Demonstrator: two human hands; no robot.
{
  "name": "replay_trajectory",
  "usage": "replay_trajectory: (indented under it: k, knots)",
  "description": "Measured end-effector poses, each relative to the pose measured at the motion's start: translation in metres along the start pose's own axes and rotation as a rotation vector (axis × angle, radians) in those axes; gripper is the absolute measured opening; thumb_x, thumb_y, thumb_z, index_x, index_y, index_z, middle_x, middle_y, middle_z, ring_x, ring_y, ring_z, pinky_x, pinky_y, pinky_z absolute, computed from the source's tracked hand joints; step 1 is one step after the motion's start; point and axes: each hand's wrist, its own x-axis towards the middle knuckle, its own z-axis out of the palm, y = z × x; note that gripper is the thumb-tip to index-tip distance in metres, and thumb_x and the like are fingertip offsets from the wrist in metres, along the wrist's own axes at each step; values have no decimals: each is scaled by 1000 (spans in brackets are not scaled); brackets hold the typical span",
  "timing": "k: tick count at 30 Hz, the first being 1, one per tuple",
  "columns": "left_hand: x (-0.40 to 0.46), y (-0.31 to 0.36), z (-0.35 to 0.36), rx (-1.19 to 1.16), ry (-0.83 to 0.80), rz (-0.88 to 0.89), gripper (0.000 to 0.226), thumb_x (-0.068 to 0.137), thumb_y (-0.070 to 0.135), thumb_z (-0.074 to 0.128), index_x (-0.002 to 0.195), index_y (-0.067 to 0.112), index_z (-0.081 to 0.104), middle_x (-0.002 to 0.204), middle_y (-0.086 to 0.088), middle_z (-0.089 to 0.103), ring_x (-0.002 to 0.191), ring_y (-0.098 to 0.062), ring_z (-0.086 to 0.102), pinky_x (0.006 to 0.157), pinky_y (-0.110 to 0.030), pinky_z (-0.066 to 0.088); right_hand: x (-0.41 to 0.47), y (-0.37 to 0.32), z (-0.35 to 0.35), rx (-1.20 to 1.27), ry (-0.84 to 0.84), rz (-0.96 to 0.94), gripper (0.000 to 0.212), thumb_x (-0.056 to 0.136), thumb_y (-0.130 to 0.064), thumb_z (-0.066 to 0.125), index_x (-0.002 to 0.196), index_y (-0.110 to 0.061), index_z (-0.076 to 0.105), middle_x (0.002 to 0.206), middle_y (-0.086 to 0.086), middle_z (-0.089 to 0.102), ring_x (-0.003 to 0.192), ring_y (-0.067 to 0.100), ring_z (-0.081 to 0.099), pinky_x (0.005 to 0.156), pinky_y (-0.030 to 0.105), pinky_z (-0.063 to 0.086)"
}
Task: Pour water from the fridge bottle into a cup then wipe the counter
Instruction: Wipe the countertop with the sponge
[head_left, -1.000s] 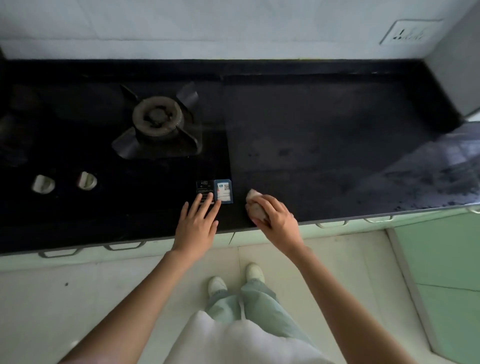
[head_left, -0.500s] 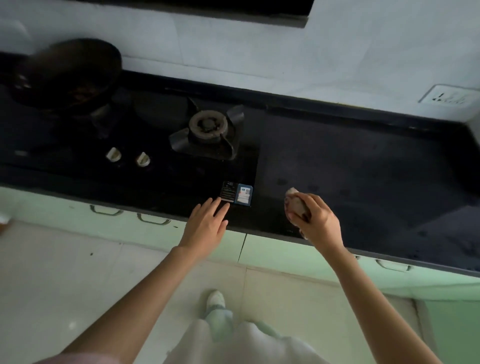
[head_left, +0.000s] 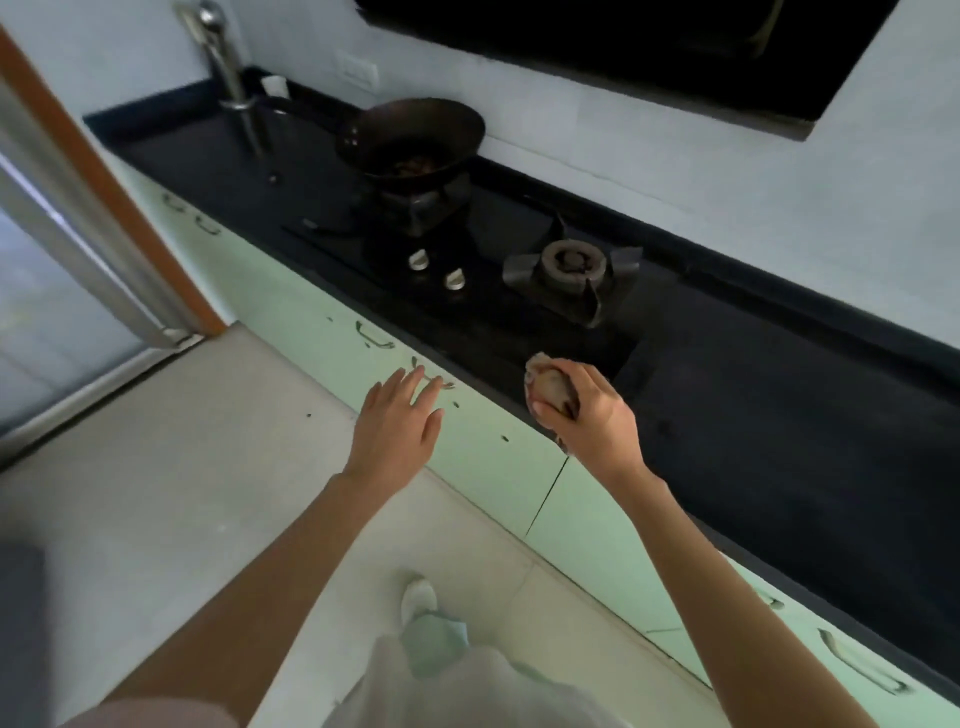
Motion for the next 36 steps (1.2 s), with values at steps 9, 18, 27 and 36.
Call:
replay_trajectory:
  k: [9, 18, 27, 36]
  knots:
    - [-52, -109, -36, 26, 123, -295, 38, 96, 22, 53, 132, 9, 56, 136, -17, 55, 126, -39, 50, 101, -52, 42, 53, -108, 84, 110, -151, -259, 43, 80, -30, 74, 119, -22, 60, 117, -3, 62, 97, 17, 61, 75, 21, 45]
    - [-56, -260, -65, 31, 102, -446, 43, 96, 25, 53, 136, 11, 52, 142, -17, 49, 131, -38, 45, 106, -51, 38, 131, -230, 189, 179, -233, -359, 40, 81, -29, 72, 119, -25, 60, 117, -6, 61, 100, 13, 59, 77, 23, 48]
    - [-26, -363, -89, -1, 118, -452, 45, 100, 28, 44, 143, 12, 43, 148, -15, 41, 139, -35, 34, 113, -50, 29, 196, -291, 259, 213, -183, -240, 44, 83, -31, 71, 123, -21, 56, 116, 0, 60, 91, 21, 64, 74, 44, 59]
    - [32, -457, -58, -51, 44, -461, 46, 100, 30, 43, 143, 15, 42, 150, -12, 40, 140, -33, 32, 114, -50, 27, 273, -306, 350, 215, -297, -145, 39, 85, -33, 68, 122, -26, 56, 112, -7, 59, 79, 17, 65, 62, 41, 59]
